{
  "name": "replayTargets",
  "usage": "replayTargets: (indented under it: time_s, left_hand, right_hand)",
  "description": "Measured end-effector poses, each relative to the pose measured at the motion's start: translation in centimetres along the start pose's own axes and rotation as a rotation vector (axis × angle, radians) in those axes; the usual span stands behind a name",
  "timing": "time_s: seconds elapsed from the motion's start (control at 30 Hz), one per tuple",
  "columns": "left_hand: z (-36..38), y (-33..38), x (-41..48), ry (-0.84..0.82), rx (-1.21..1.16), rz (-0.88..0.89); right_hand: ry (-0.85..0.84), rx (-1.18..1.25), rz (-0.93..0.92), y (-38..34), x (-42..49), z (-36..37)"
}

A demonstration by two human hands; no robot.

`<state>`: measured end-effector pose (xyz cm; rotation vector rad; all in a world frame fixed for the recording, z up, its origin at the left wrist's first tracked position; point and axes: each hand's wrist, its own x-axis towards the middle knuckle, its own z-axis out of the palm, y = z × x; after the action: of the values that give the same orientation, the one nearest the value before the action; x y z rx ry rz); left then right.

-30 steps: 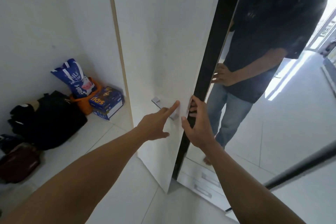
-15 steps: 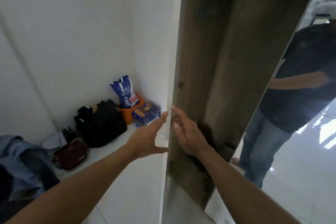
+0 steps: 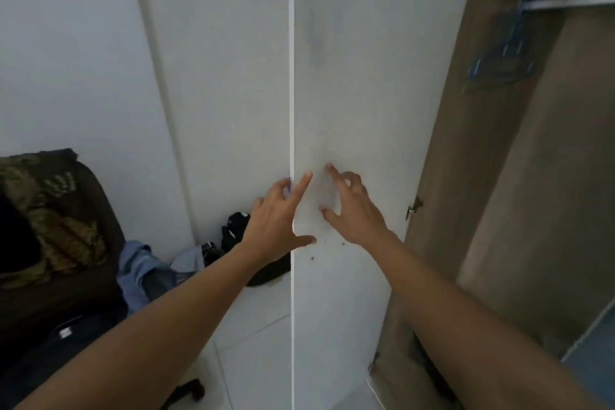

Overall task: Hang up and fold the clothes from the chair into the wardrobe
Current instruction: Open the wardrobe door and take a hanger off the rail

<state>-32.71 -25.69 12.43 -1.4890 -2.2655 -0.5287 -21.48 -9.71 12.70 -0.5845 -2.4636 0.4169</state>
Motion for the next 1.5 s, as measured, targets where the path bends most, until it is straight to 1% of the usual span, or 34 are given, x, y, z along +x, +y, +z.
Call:
replayTargets:
  time_s: [0.07,0.23,0.3,0.43,0.5,0.6,0.67,0.77,0.87,0.97,1.0,1.03,1.1,1.13,1.2,1.3,1.4,1.5]
  left_hand:
    - [0.6,-0.4,1.6,0.013,0.074,-0.073]
    - [2.6,-1.4,6.2,0.118,0.219,-0.198]
    - [3.5,-1.6,8.0,0.119,0.291,-0.197]
    - [5.5,-1.0,12.2,0.118,0.379,-0.106]
    - [6.4,-0.1,14.7,0.115,0.398,-0.077]
    - [7.9,0.8,17.3,0.103,0.41,-0.121]
    - [8.7,0.6,17.9,0.128,0.406,-0.145]
    - [9.2,0.2,18.3,0.176,0.423,-0.121]
    - [9.3,0.9,18.6,0.208,0.432,-0.144]
    - [9.0,2.7,19.3,0.253,0.38,-0.162]
    - [8.7,3.5,19.8,0.273,0.373,-0.116]
    - [8.2,4.5,20.5,0.292,0.377,-0.035]
    - [6.9,7.0,22.8,0.329,0.369,0.135]
    - [6.1,8.5,24.2,0.344,0.346,0.193]
    - [4.2,12.0,27.1,0.368,0.296,0.276]
    - [1.7,17.4,32.3,0.367,0.266,0.374]
    - [-0.4,22.1,37.6,0.368,0.24,0.419]
    - [-1.5,26.2,41.4,0.357,0.195,0.501]
  right_hand:
    - [0.002,-0.037,0.003,1.1,2.2,-0.1]
    - [0.015,-0.165,0.026,5.8,6.9,-0.6]
    - [0.006,-0.237,0.033,8.2,8.5,-0.9]
    - [0.05,-0.369,0.059,14.0,10.7,-1.6]
    - [0.061,-0.45,0.012,16.7,11.4,-2.0]
    - [0.083,-0.565,-0.093,19.8,12.2,-1.7]
    - [0.131,-0.562,-0.141,21.1,12.5,-0.8]
    - [0.186,-0.546,-0.198,22.4,12.9,-0.3]
    - [0.198,-0.527,-0.236,22.8,13.0,-0.5]
    - [0.197,-0.461,-0.255,22.6,13.0,-1.0]
    - [0.203,-0.418,-0.273,22.5,13.0,-1.6]
    - [0.219,-0.366,-0.301,22.6,13.0,-2.5]
    - [0.282,-0.22,-0.363,23.4,13.4,-4.9]
    - [0.314,-0.143,-0.371,23.9,13.7,-6.6]
    - [0.413,-0.064,-0.33,24.5,14.5,-10.4]
    - [0.602,-0.057,-0.238,25.6,15.7,-17.4]
    - [0.68,-0.011,-0.158,27.9,17.1,-24.1]
    - [0.696,0.085,-0.105,31.3,18.1,-28.8]
